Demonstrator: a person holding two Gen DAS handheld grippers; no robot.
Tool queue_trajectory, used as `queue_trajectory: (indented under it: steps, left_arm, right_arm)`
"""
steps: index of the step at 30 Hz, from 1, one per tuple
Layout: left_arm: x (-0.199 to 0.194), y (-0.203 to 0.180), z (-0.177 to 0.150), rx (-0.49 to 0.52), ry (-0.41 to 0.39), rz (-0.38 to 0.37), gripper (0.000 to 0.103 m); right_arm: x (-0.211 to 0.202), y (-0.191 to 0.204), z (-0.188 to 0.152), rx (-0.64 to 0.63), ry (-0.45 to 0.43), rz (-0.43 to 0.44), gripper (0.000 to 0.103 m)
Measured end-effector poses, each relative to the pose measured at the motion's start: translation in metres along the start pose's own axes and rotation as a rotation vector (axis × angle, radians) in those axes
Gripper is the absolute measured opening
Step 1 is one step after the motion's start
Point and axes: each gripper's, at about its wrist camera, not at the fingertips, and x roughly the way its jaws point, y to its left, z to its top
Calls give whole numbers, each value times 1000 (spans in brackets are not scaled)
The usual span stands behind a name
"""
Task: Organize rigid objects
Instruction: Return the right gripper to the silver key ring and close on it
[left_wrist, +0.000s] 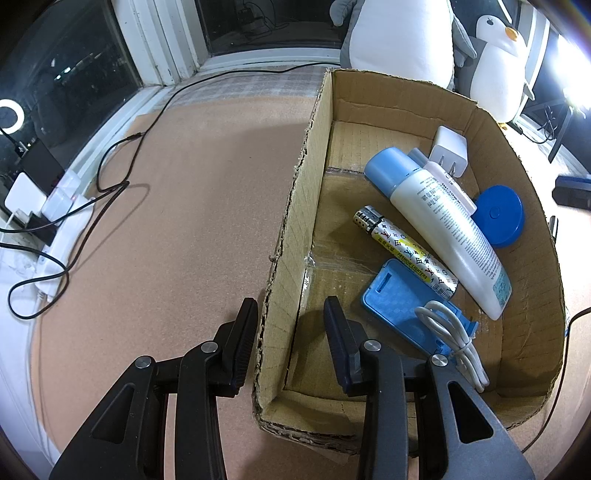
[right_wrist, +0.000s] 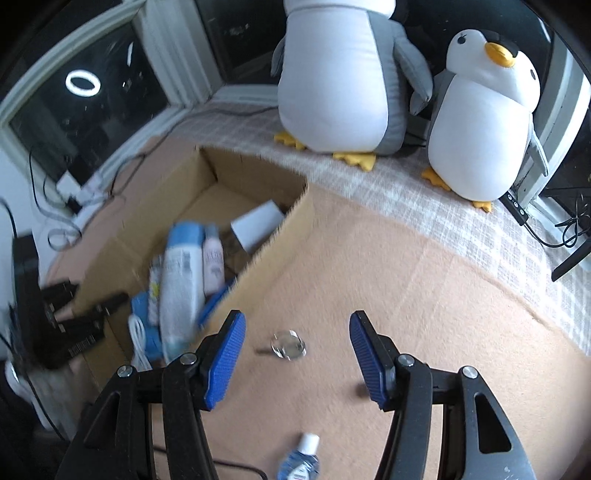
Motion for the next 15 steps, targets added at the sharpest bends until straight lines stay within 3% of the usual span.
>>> queue_trajectory:
  steps: [9,15]
  left_arm:
    - [0,0,0,-3,1,0,36]
    - [0,1,0,-6,0,-1,36]
  right_arm:
    - [27,9,-22,-62,42,6,54]
    - [42,21,-23,-119,61,-11,45]
